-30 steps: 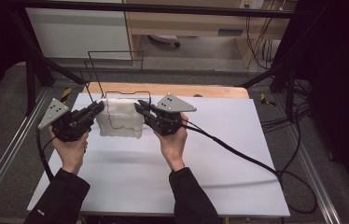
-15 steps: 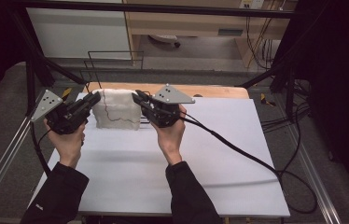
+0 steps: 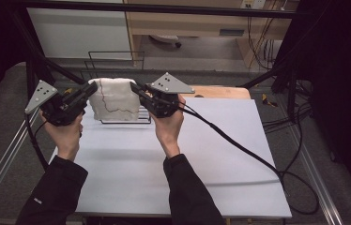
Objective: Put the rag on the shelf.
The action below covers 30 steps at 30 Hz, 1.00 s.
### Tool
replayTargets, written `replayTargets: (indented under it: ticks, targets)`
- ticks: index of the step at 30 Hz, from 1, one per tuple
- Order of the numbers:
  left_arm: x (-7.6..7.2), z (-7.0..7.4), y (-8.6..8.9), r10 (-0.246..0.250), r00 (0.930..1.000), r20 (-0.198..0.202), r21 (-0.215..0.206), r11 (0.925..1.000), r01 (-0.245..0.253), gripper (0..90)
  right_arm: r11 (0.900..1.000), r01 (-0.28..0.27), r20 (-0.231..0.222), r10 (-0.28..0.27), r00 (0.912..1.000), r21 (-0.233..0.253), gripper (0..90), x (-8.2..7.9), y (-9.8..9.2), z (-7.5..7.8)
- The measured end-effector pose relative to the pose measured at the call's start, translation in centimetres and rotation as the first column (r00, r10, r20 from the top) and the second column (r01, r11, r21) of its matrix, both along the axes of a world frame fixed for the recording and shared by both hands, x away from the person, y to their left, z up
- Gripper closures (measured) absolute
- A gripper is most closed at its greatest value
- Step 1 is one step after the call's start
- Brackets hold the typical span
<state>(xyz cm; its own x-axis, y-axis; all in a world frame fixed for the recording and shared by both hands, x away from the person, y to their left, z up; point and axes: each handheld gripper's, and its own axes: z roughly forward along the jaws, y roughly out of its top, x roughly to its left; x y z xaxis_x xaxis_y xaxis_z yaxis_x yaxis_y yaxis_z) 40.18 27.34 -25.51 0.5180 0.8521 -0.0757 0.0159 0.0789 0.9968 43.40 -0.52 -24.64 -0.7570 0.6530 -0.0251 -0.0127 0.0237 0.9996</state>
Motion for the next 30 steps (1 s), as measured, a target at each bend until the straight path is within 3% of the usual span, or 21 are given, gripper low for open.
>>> replayTargets:
  ticks: [30]
  targets:
    - [2.6, 4.3, 0.2, 0.039, 0.9975, 0.058, 0.000, 0.9992, -0.040, 83.5, 0.999, 0.045, 0.053, -0.045, 0.9975, 0.018, 81.1, 2.4, 1.1, 4.1]
